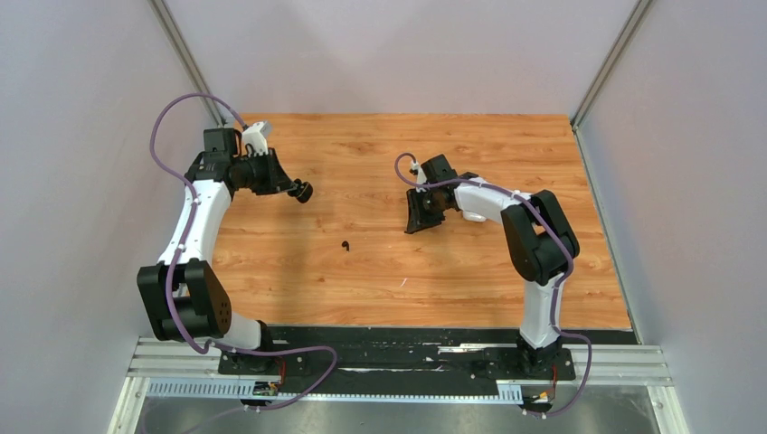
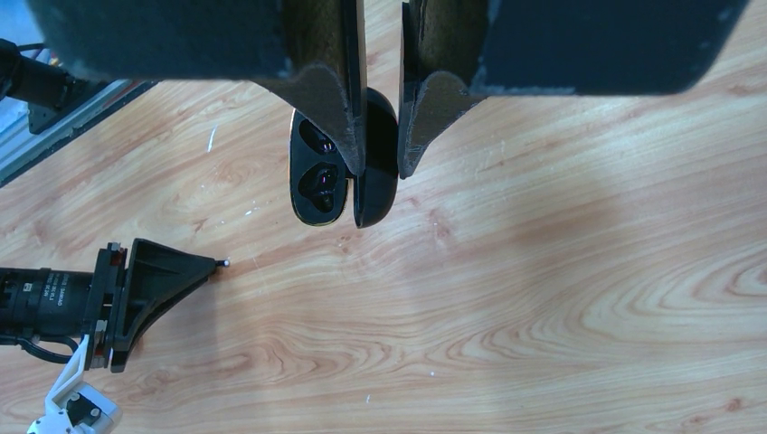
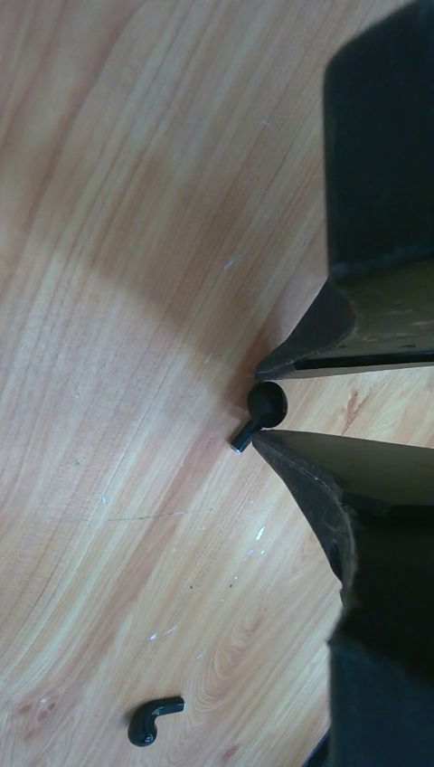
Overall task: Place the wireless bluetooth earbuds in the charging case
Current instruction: Adjust the left earbud at the center of the board.
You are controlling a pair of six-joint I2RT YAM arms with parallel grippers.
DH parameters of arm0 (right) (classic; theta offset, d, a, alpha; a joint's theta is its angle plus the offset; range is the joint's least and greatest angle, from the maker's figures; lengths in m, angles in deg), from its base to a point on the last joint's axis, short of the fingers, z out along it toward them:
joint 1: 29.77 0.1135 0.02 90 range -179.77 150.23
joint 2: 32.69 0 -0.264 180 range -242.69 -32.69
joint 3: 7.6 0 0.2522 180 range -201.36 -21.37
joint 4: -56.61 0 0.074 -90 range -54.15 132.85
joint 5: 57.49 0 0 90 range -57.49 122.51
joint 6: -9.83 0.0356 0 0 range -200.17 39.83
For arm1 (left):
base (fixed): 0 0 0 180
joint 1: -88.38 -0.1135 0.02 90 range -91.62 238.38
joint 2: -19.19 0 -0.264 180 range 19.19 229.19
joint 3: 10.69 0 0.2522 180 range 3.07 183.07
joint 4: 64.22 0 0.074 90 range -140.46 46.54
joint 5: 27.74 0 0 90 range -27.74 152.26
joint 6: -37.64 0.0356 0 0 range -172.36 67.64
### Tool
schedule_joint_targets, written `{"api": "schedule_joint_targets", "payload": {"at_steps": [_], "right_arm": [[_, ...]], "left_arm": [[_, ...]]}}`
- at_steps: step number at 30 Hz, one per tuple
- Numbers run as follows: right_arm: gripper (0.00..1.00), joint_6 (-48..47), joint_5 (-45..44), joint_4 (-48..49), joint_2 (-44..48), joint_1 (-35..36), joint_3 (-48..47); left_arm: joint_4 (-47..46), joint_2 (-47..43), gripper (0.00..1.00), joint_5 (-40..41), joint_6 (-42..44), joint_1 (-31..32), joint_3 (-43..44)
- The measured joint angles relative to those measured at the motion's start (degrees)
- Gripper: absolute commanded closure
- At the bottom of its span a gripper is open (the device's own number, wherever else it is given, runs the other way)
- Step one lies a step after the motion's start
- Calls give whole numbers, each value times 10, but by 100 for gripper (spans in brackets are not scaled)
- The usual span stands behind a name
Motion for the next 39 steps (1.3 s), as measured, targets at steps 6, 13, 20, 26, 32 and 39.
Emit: {"api": "schedule_joint_targets", "payload": {"at_steps": [6,13,20,26,32,39], "right_arm": [[77,-2,0,1,2,0,4],[100,-7,1,3,5,3,5],[100,-86,3,3,12,5,3],[100,-267,-6,11,55,11,-3],[100,-452,-13,116,185,26,64],[100,-677,-15,205,250,71,155]], "left_arm": [[0,0,100,0,0,0,0],[0,0,100,-2,0,0,0],[-1,3,100,-11,1,3,-4],[-3,25,100,-19,21,46,-4],[-5,89,100,-34,33,124,6],[-6,134,100,-45,32,174,29]]}}
